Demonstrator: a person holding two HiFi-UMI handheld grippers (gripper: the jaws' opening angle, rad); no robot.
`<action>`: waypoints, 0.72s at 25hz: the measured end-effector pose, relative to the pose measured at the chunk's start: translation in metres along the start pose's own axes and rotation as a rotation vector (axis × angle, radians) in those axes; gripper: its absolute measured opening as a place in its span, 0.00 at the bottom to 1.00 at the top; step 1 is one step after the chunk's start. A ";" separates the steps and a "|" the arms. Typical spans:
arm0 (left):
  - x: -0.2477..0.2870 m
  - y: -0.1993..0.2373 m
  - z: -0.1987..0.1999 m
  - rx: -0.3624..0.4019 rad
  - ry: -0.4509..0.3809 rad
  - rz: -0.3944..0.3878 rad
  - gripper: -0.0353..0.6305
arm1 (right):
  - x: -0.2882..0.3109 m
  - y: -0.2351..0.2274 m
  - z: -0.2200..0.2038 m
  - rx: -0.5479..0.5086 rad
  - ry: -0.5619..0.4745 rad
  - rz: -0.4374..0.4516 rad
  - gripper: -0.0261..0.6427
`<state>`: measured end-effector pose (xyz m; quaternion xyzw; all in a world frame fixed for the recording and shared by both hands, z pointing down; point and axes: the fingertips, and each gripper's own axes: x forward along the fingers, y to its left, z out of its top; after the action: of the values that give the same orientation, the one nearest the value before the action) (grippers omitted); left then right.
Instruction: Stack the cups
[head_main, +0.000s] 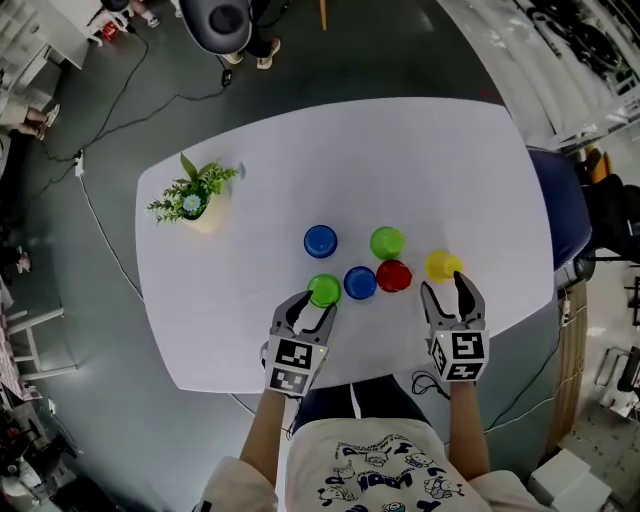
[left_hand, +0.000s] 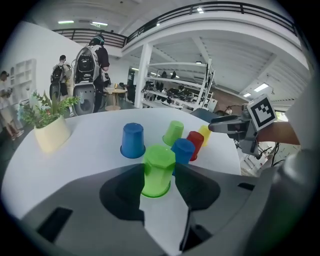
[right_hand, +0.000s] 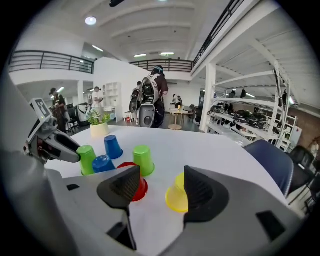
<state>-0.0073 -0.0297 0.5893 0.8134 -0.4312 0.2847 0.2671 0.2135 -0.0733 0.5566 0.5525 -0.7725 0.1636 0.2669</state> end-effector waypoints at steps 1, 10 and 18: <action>0.002 0.000 -0.002 0.000 0.007 -0.004 0.36 | 0.000 -0.006 -0.001 0.007 0.001 -0.023 0.47; 0.014 -0.001 -0.011 -0.015 0.030 -0.004 0.36 | 0.020 -0.032 -0.021 0.042 0.057 -0.086 0.53; 0.007 -0.005 -0.015 0.005 0.023 -0.005 0.40 | 0.028 -0.047 -0.022 0.005 0.062 -0.159 0.53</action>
<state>-0.0034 -0.0210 0.6040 0.8119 -0.4255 0.2943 0.2705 0.2561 -0.0986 0.5885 0.6074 -0.7173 0.1608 0.3012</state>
